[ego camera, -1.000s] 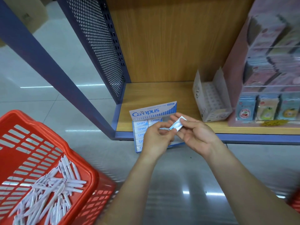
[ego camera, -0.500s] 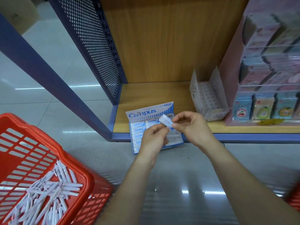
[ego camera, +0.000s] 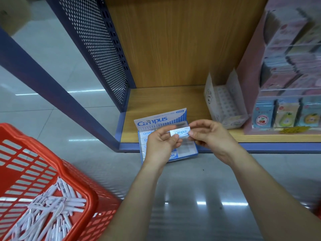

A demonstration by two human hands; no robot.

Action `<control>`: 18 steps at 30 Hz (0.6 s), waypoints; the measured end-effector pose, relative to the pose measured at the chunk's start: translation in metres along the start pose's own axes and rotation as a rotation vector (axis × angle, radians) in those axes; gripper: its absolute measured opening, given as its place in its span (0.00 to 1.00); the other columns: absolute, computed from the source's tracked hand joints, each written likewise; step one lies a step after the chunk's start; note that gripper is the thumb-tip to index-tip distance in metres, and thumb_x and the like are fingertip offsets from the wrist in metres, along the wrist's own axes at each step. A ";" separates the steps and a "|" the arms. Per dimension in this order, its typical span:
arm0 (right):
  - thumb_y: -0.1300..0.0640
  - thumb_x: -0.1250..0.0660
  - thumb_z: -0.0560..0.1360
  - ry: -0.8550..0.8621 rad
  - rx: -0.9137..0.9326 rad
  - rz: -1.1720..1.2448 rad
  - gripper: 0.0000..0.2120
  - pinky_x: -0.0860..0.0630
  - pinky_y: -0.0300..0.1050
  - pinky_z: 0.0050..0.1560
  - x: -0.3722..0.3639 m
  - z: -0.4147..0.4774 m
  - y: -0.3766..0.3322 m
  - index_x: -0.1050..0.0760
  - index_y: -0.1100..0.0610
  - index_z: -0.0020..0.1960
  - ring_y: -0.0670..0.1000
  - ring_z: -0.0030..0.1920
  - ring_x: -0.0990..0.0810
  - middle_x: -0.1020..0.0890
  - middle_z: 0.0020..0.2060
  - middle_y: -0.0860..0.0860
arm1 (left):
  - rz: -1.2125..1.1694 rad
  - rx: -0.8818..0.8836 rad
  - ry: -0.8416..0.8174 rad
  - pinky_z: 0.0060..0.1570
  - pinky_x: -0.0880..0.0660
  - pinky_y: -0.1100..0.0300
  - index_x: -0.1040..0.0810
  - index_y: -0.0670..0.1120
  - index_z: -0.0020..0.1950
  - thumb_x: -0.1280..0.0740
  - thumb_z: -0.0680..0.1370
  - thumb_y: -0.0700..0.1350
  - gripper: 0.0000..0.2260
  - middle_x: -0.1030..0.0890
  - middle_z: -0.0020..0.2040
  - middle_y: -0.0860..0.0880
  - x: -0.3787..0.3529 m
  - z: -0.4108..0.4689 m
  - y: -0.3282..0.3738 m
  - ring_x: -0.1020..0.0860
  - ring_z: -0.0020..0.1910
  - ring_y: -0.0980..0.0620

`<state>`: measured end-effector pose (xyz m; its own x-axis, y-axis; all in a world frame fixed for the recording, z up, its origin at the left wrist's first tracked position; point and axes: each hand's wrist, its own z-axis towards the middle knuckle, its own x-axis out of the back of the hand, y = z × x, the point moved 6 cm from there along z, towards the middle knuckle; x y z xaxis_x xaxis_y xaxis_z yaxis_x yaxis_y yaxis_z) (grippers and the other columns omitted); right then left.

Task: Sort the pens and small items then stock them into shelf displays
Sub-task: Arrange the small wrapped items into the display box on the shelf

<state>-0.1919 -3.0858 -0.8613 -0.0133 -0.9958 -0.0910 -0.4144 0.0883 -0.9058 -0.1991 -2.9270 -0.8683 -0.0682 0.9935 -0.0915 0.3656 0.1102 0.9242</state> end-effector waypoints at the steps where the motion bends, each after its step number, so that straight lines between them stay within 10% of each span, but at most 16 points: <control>1: 0.68 0.28 0.71 0.004 -0.003 0.009 0.10 0.25 0.39 0.39 0.000 0.001 0.002 0.21 0.58 0.50 0.49 0.39 0.18 0.15 0.41 0.55 | -0.004 0.006 -0.002 0.43 0.20 0.60 0.21 0.45 0.53 0.33 0.76 0.34 0.09 0.17 0.39 0.45 0.000 0.001 -0.001 0.19 0.35 0.52; 13: 0.63 0.23 0.68 0.051 0.142 -0.526 0.12 0.23 0.39 0.47 -0.012 0.023 0.006 0.19 0.52 0.49 0.47 0.36 0.22 0.19 0.39 0.50 | 0.178 0.037 0.017 0.39 0.23 0.61 0.23 0.44 0.58 0.32 0.77 0.41 0.10 0.18 0.40 0.47 0.019 0.012 -0.015 0.22 0.33 0.57; 18: 0.62 0.24 0.69 0.240 0.218 -0.719 0.13 0.28 0.32 0.40 0.001 0.030 0.010 0.18 0.55 0.54 0.43 0.34 0.26 0.19 0.38 0.48 | 0.980 -0.228 0.392 0.58 0.35 0.62 0.22 0.53 0.61 0.33 0.74 0.37 0.18 0.26 0.63 0.50 0.049 0.011 0.005 0.31 0.61 0.48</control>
<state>-0.1690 -3.0853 -0.8830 -0.0156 -0.7864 0.6175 -0.2085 -0.6015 -0.7712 -0.1904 -2.8773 -0.8722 -0.1469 0.5632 0.8132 0.2441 -0.7760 0.5815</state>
